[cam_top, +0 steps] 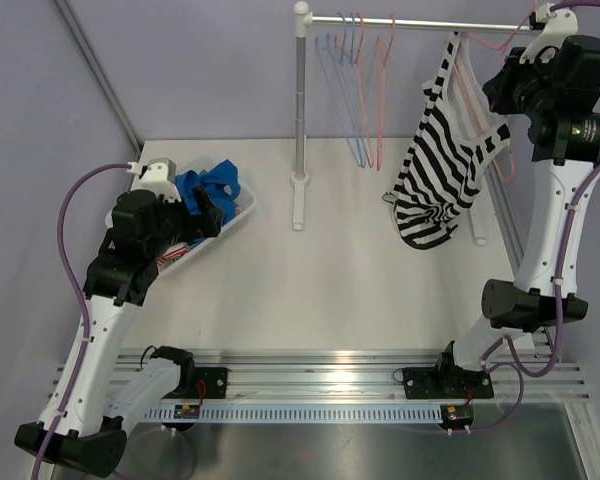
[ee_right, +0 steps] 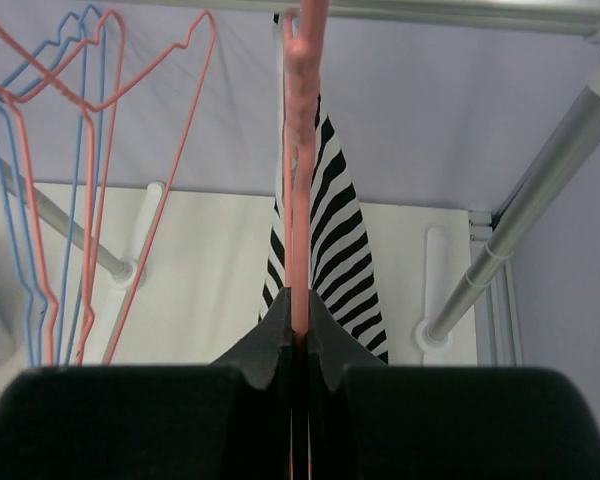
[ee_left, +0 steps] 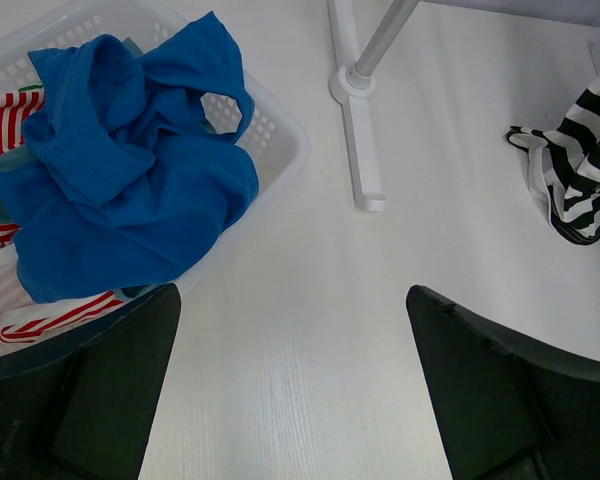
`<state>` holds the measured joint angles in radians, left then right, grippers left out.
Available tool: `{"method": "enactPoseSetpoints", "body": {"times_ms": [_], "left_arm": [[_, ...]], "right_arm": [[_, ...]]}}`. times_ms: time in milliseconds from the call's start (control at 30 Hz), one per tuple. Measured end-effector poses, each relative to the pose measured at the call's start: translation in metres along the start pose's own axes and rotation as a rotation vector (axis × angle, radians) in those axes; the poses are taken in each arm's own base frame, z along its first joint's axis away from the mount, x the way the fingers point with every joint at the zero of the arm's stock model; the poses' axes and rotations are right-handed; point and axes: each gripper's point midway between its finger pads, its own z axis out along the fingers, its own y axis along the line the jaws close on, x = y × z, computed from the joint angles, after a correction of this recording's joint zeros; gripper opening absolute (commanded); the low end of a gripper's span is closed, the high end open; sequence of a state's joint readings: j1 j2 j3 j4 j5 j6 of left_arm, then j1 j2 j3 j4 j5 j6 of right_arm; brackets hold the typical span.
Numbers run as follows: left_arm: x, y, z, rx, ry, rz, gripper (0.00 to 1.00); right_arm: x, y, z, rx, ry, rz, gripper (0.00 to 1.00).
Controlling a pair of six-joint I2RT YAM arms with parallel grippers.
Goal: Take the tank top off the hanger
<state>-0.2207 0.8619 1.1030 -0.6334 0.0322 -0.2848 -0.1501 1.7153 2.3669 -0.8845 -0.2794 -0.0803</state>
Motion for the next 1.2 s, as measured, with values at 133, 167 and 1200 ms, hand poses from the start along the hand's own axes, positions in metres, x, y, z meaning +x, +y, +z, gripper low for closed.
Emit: {"method": "enactPoseSetpoints", "body": {"times_ms": [133,167,1200], "left_arm": [[0.001,0.002,0.003,-0.006,0.008,-0.002,0.99],[0.002,0.002,0.004,-0.007,0.012,-0.003,0.99],[-0.052,-0.338,-0.025,0.781,-0.165,0.314,0.99]], "right_arm": [[0.005,0.011,-0.029,-0.009,0.012,0.038,0.00],[0.012,0.016,-0.036,-0.019,0.027,0.048,0.00],[0.128,0.130,-0.259,-0.299,0.070,0.065,0.00]]}}
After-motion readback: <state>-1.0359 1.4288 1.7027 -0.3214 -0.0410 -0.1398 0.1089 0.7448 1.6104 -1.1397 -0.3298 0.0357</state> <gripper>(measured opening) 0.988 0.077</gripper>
